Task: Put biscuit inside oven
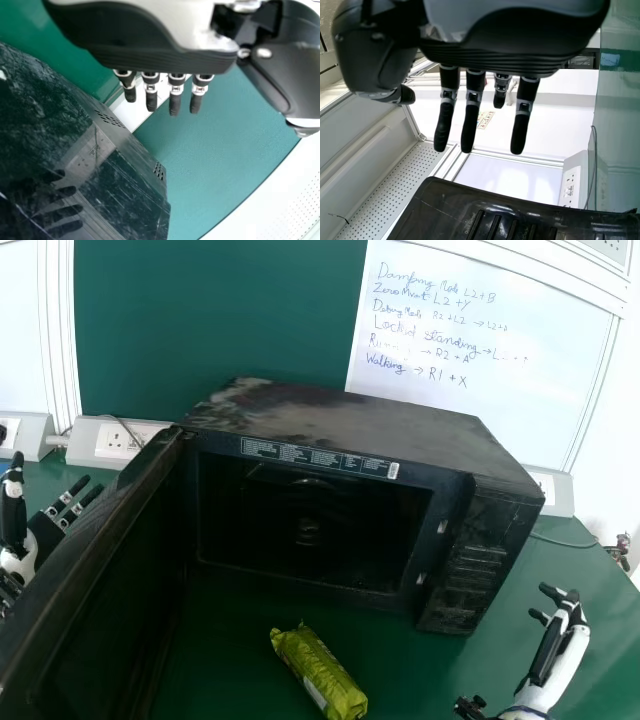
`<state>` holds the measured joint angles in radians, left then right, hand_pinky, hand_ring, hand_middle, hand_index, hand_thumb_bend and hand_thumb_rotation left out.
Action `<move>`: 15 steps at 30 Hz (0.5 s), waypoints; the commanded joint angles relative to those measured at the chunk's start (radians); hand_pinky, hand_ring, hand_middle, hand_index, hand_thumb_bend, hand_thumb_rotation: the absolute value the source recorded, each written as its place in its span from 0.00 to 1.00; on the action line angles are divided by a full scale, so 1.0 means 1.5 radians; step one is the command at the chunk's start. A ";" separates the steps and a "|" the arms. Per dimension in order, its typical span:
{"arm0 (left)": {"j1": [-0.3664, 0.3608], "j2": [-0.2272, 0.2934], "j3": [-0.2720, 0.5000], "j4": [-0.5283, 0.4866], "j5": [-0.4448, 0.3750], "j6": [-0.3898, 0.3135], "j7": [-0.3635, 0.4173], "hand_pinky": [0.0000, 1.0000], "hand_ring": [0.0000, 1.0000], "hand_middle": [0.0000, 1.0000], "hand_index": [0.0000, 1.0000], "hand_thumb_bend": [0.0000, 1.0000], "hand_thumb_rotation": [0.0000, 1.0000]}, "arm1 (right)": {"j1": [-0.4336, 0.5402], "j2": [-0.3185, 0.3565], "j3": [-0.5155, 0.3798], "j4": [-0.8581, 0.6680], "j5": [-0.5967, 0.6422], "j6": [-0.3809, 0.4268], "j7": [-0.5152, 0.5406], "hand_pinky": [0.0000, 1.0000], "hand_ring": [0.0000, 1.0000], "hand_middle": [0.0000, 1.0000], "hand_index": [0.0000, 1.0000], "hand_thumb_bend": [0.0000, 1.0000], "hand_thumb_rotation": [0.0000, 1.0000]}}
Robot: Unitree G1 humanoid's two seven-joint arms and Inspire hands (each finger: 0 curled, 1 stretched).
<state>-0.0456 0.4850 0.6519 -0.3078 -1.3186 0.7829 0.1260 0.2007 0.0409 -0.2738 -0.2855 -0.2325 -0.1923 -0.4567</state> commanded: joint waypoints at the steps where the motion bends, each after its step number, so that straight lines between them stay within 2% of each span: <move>1: 0.001 0.009 -0.003 -0.003 -0.004 -0.004 -0.008 1.00 1.00 0.99 0.99 0.27 0.18 | -0.004 0.007 -0.002 -0.005 -0.002 0.005 -0.002 0.50 0.55 0.60 0.49 0.51 0.16; 9: 0.003 0.008 -0.003 -0.009 -0.008 -0.002 -0.002 1.00 1.00 0.99 0.99 0.29 0.18 | 0.002 0.001 0.000 -0.007 -0.010 -0.004 0.000 0.50 0.56 0.60 0.49 0.52 0.16; 13: 0.005 0.005 -0.002 -0.011 -0.013 -0.002 0.000 1.00 1.00 0.98 0.99 0.27 0.18 | 0.042 -0.030 0.027 -0.068 -0.028 0.008 0.066 0.48 0.57 0.62 0.50 0.51 0.16; 14: 0.005 0.005 -0.002 -0.012 -0.014 -0.002 0.001 1.00 1.00 0.99 0.99 0.30 0.17 | 0.053 -0.039 0.033 -0.086 -0.030 0.013 0.087 0.48 0.57 0.63 0.50 0.51 0.16; 15: 0.005 0.005 -0.002 -0.011 -0.013 -0.002 0.001 1.00 1.00 0.99 1.00 0.31 0.16 | 0.065 -0.053 0.039 -0.103 -0.036 0.016 0.112 0.47 0.57 0.65 0.61 0.61 0.26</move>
<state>-0.0380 0.4850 0.6519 -0.3147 -1.3224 0.7829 0.1263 0.2754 -0.0053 -0.2321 -0.3914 -0.2720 -0.1819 -0.3428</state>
